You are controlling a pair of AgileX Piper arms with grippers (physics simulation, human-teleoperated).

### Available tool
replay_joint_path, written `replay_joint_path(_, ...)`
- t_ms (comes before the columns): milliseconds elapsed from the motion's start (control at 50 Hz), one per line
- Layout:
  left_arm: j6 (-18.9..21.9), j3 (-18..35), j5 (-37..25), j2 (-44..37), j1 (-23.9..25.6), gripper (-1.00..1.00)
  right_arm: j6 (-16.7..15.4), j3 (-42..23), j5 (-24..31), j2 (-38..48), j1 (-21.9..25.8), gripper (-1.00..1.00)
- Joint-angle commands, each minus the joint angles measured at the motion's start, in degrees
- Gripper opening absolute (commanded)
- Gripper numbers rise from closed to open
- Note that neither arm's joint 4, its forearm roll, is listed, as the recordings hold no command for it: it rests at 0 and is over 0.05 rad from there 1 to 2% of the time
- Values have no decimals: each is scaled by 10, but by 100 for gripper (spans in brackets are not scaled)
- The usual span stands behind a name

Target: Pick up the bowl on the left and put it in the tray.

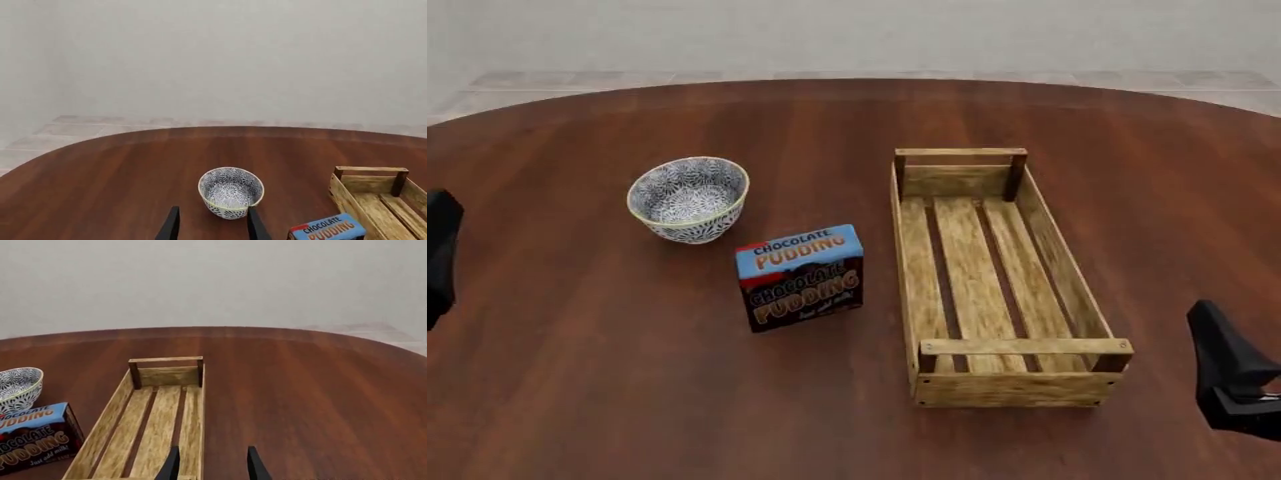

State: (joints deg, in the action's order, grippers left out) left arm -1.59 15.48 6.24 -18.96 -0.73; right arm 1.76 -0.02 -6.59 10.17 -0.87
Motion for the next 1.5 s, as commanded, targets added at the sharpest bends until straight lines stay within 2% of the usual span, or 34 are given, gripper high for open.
replay_joint_path(20,10,64,30,-104,-4,100,4,0,-22,28,-2,100)
replay_joint_path(100,4,88,49,-152,-9,100,4,0,-28,36,-1,100)
replay_joint_path(140,33,92,69,-163,-20,100,5,0,-30,39,-2,100)
replay_joint_path(160,35,101,78,-177,-30,100,5,0,-29,38,-2,100)
replay_joint_path(180,35,108,77,-194,-19,100,3,0,-28,37,-3,100)
replay_joint_path(200,39,116,87,-204,-34,100,4,0,-26,36,-3,100)
replay_joint_path(240,40,122,88,-213,-30,100,5,0,-26,36,-4,100)
replay_joint_path(260,58,131,91,-230,-24,100,4,0,-26,37,-6,100)
replay_joint_path(360,49,160,99,-269,-22,100,6,0,-34,46,-7,100)
replay_joint_path(460,60,189,107,-312,-10,100,7,0,-39,51,-4,100)
replay_joint_path(660,56,257,63,-363,18,100,6,0,-39,53,-4,100)
replay_joint_path(760,48,312,21,-398,44,100,4,0,-40,54,-1,100)
replay_joint_path(840,61,333,7,-405,48,100,5,0,-31,44,0,100)
replay_joint_path(860,61,348,-10,-413,68,100,5,0,-28,40,0,100)
replay_joint_path(980,90,402,-35,-459,87,100,5,0,-16,30,0,100)
replay_joint_path(1120,82,458,-72,-516,112,100,7,0,-8,24,-1,100)
replay_joint_path(1220,74,502,-86,-568,108,100,8,0,1,17,0,100)
replay_joint_path(1500,96,577,-119,-663,119,100,13,0,14,6,0,100)
